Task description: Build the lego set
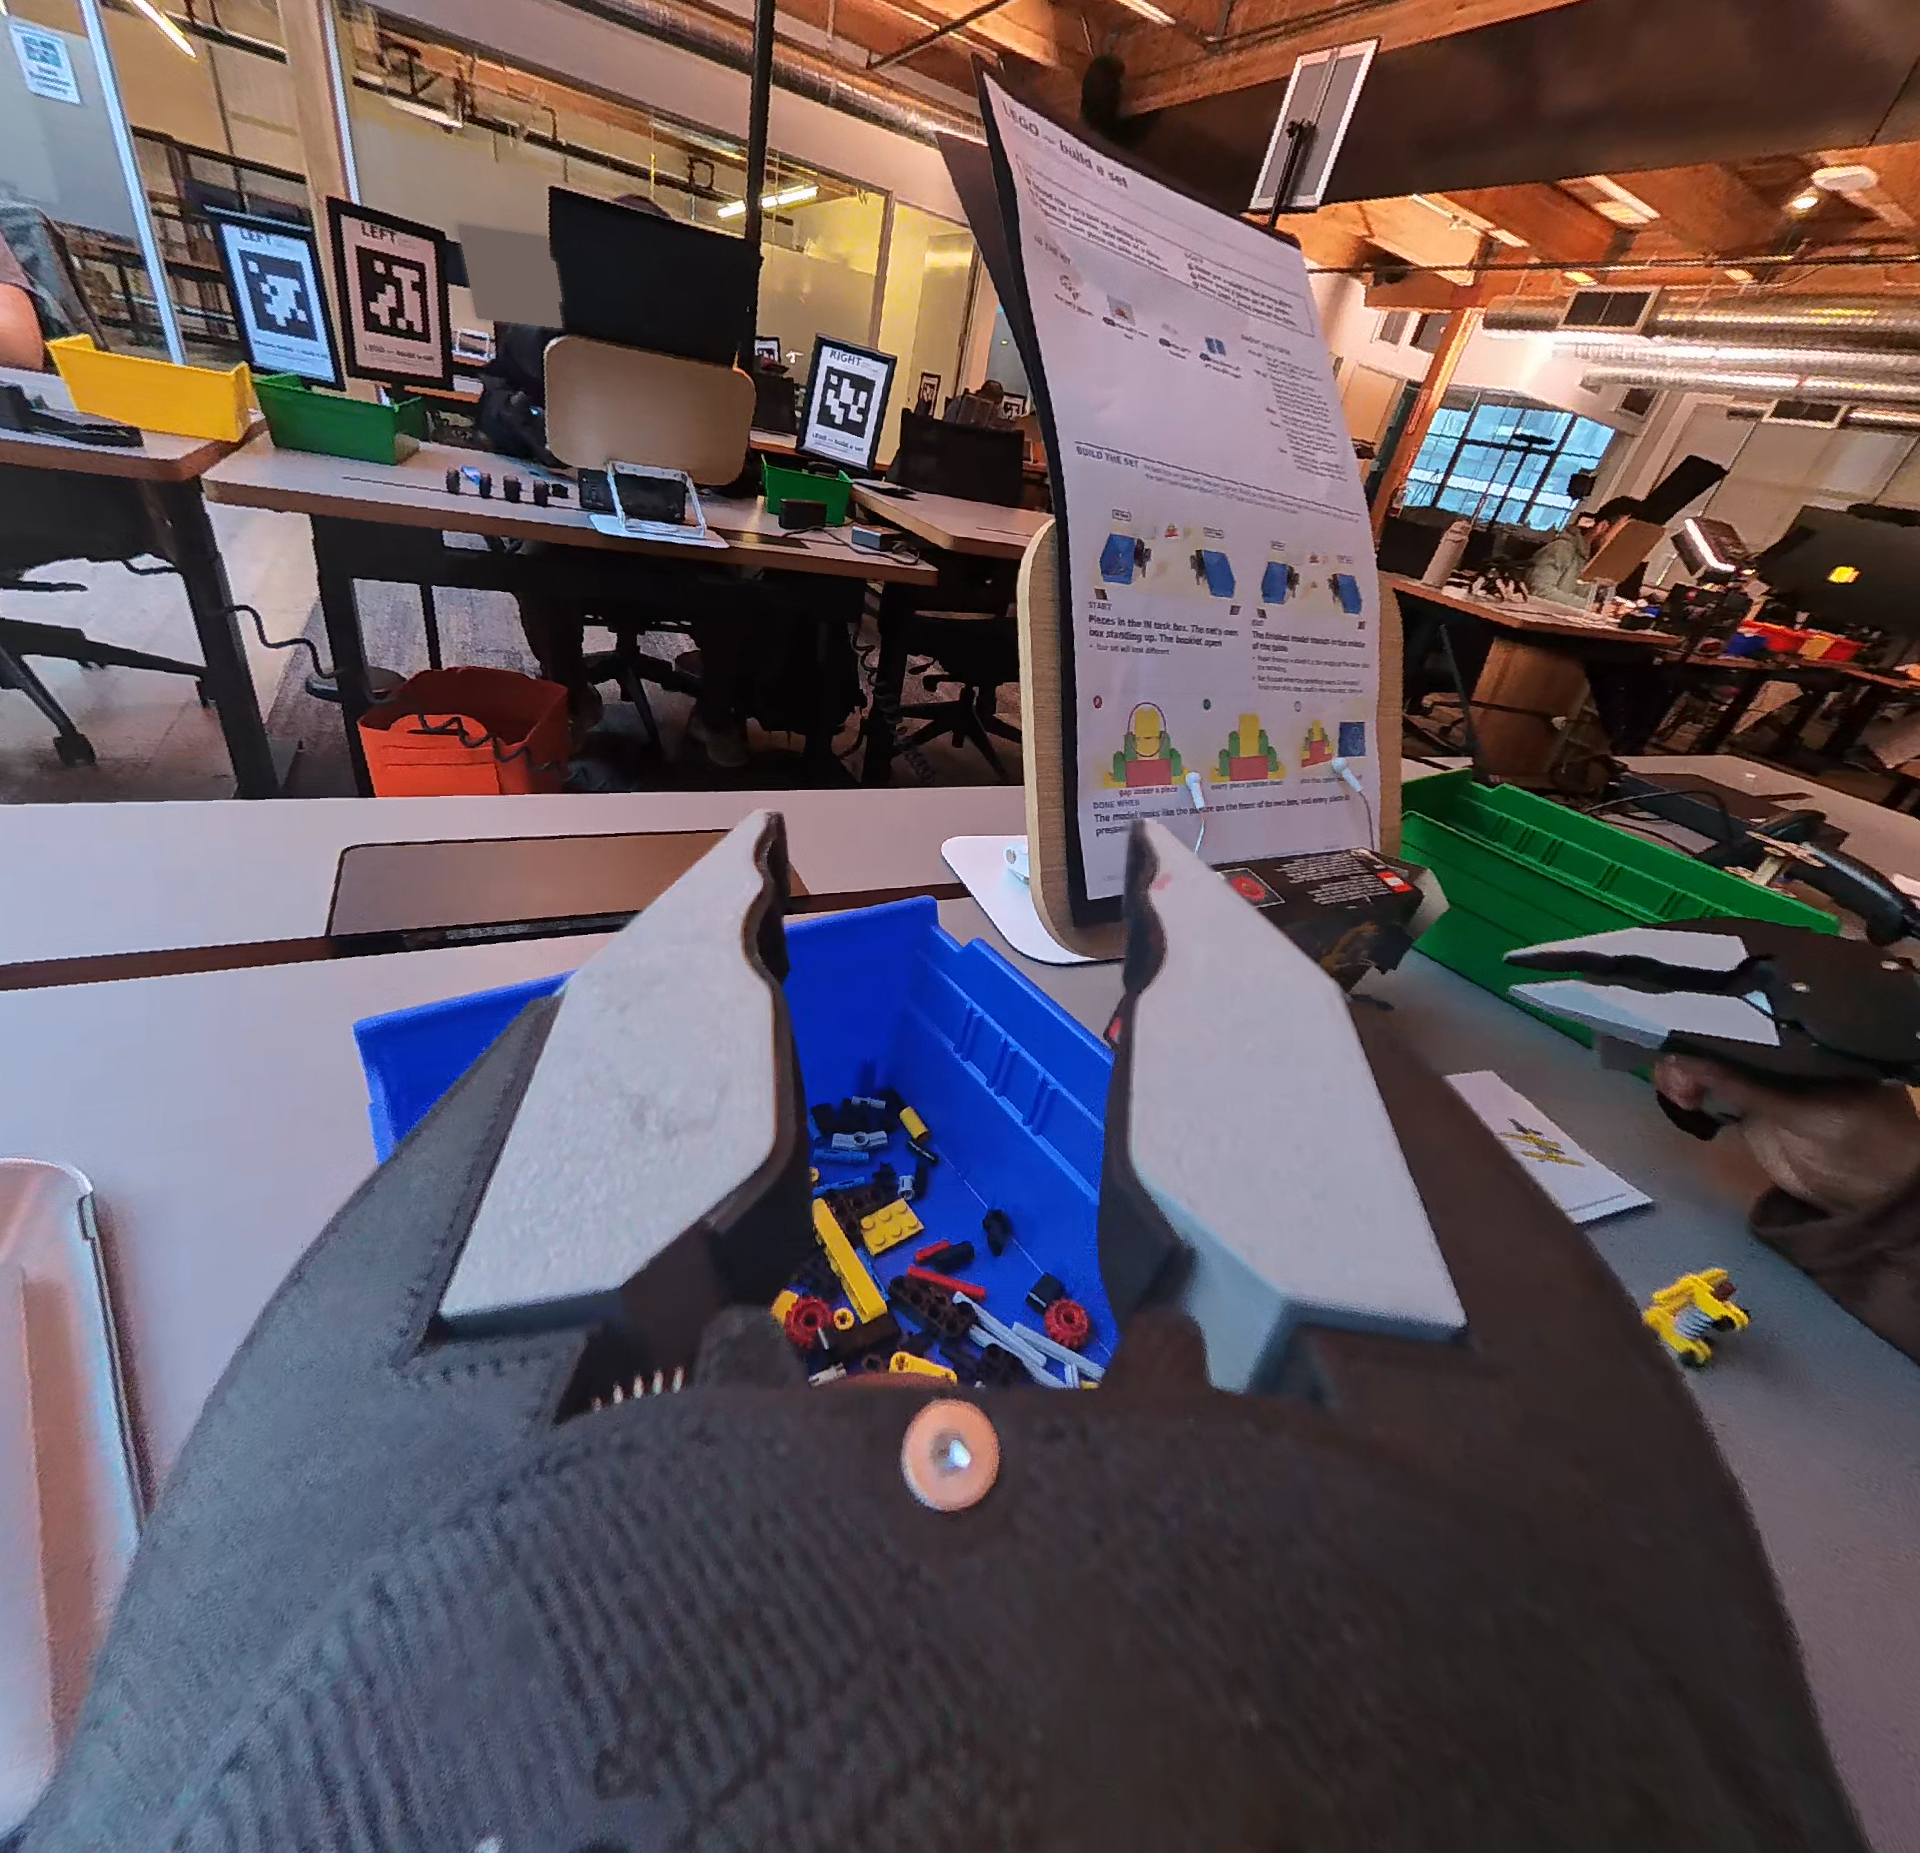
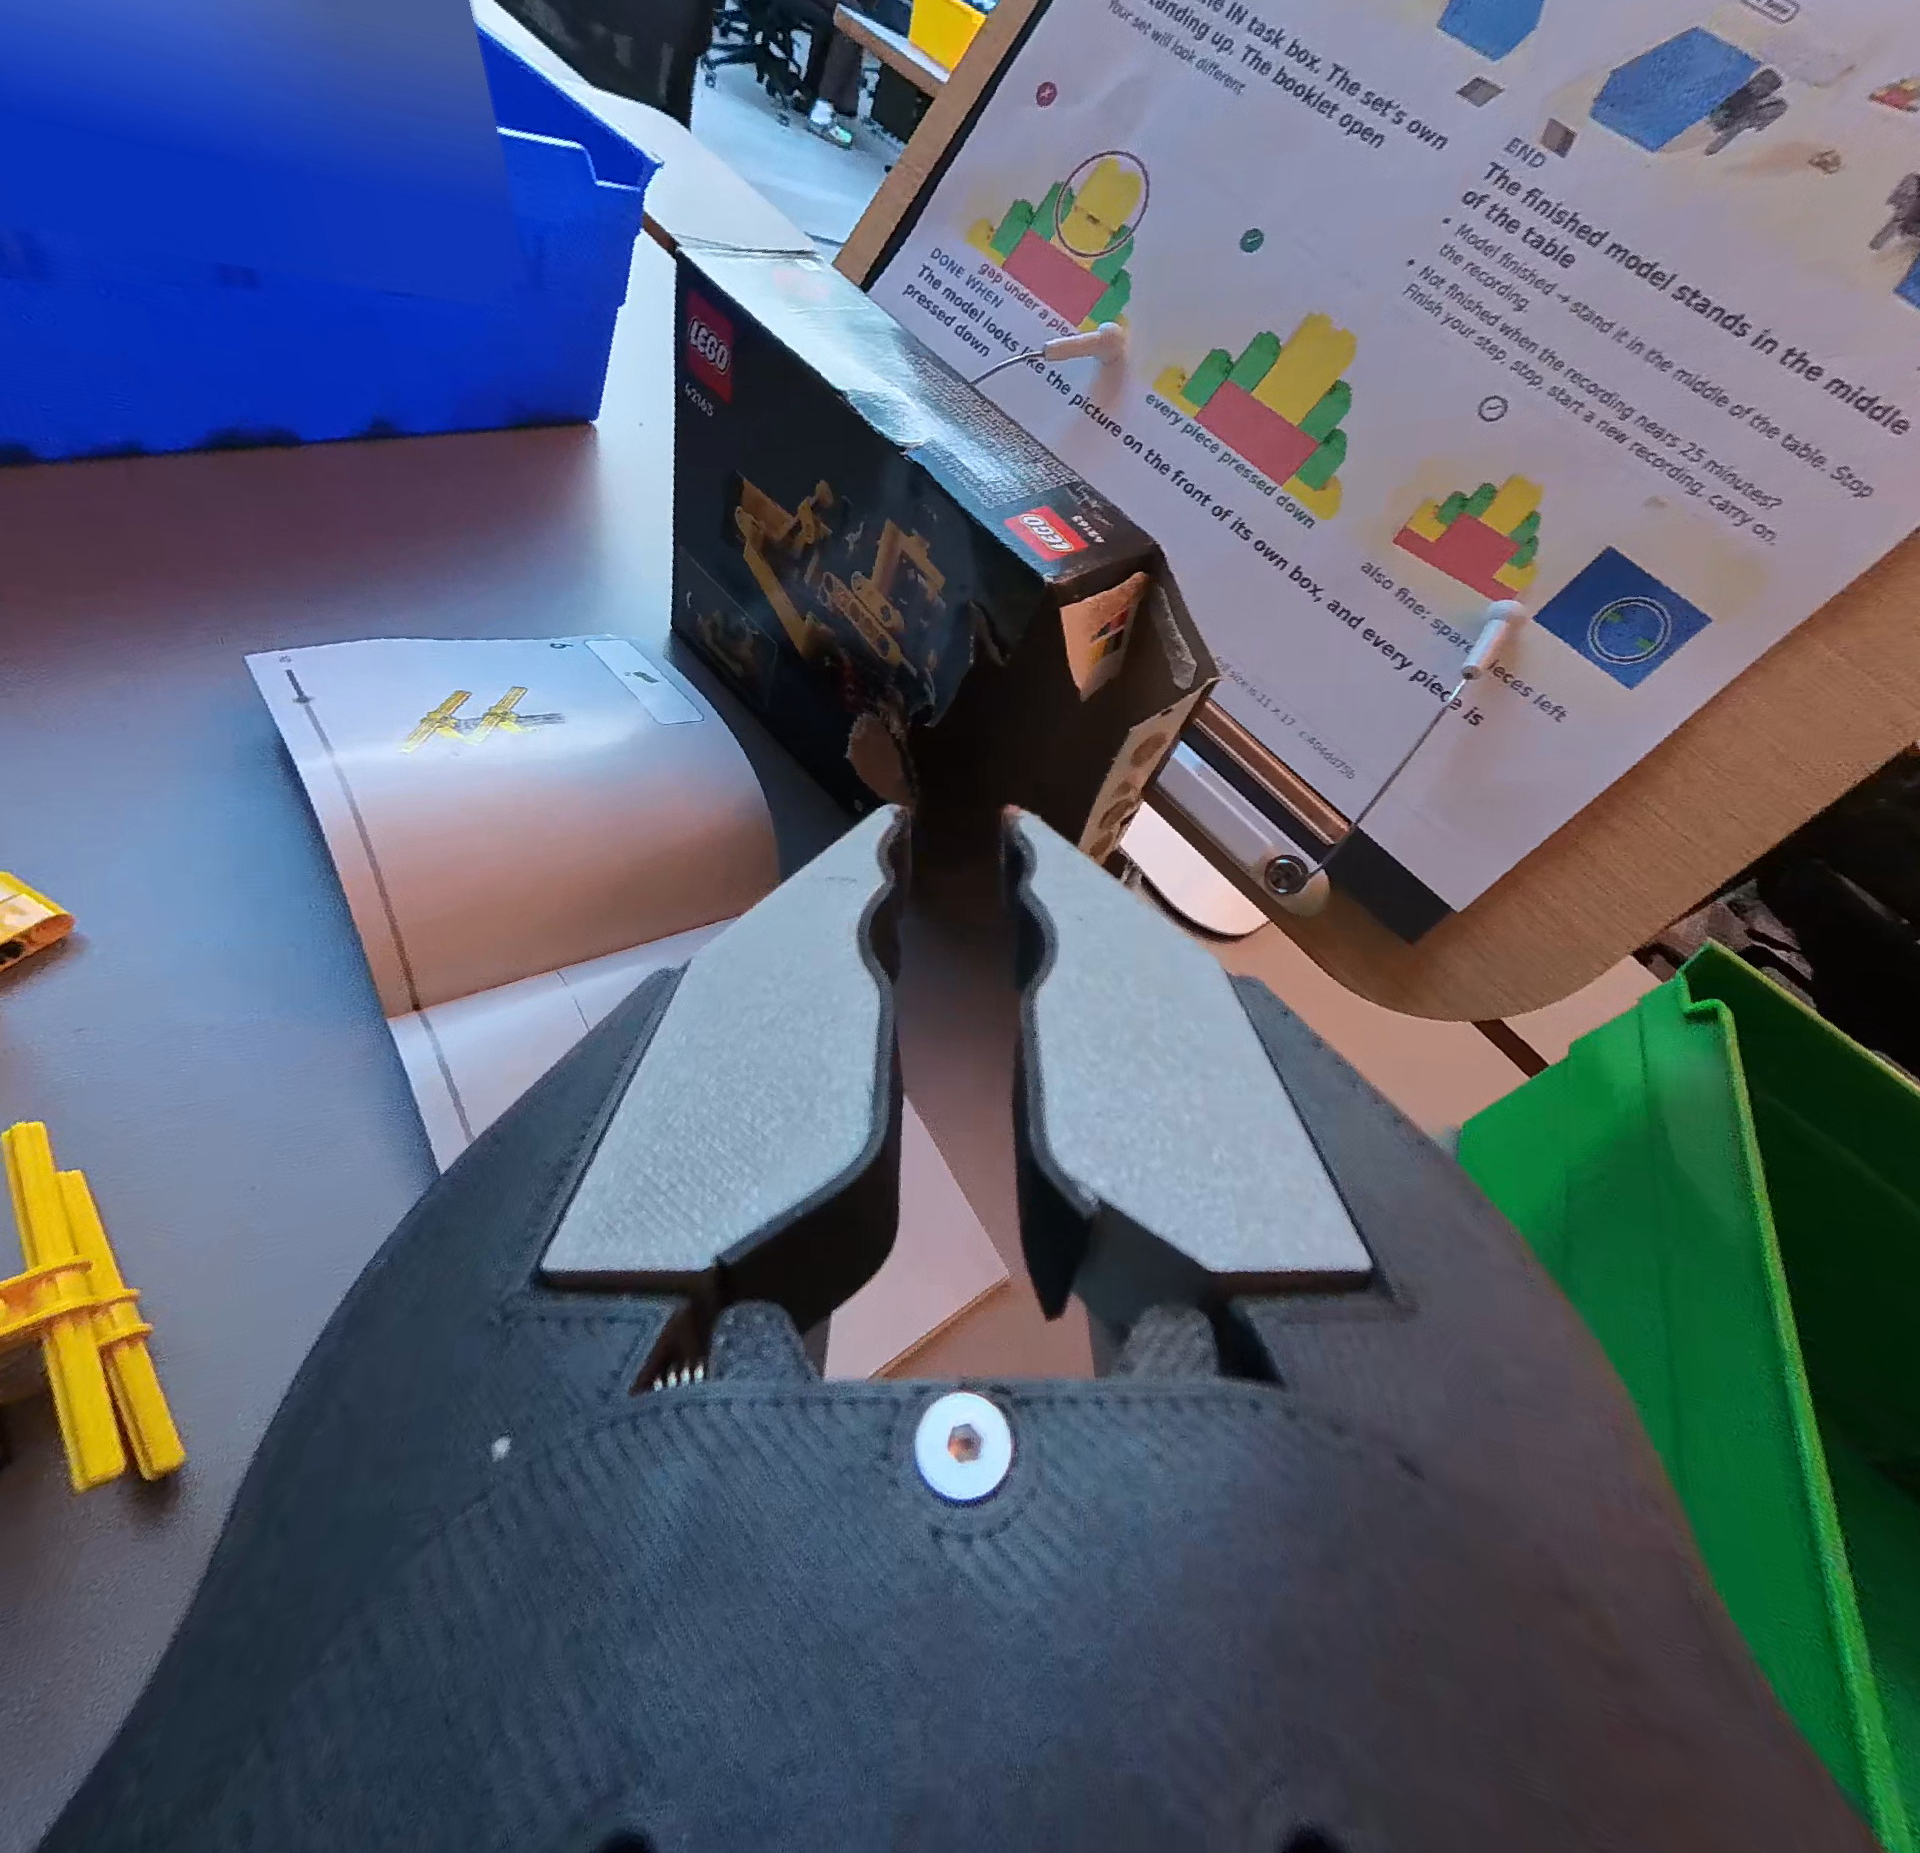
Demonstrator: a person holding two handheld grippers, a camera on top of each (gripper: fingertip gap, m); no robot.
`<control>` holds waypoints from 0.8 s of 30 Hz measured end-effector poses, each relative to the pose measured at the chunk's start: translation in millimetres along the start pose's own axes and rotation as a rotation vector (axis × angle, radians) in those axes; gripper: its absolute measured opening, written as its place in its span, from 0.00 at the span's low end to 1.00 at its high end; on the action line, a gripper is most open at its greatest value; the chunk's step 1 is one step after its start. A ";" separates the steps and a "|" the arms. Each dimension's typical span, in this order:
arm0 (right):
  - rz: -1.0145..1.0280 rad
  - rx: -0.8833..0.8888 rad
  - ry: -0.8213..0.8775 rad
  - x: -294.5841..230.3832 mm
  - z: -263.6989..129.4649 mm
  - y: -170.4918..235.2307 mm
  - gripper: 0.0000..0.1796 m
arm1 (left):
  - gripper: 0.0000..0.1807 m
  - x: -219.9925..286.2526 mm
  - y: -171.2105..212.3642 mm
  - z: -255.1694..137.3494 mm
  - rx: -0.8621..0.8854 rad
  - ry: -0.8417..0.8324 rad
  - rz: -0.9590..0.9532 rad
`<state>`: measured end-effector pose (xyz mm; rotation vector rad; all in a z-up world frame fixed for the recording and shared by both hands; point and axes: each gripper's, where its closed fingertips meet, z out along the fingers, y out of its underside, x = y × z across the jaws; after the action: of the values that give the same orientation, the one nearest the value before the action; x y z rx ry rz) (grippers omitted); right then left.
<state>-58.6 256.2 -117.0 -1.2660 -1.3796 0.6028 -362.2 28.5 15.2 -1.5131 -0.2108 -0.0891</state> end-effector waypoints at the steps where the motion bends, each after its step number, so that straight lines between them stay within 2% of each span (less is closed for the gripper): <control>1: 0.005 0.002 0.004 0.9 0.1 0.1 0.08 | 0.35 0.6 0.7 0.4 -0.003 0.004 -0.003; 24: -0.007 -0.011 -0.031 -7.0 6.2 4.8 0.04 | 0.36 2.5 0.3 -0.9 -0.008 0.024 -0.017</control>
<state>-64.0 253.1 -125.5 -1.2649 -1.4137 0.6128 -359.6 27.8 15.4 -1.5173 -0.2041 -0.1214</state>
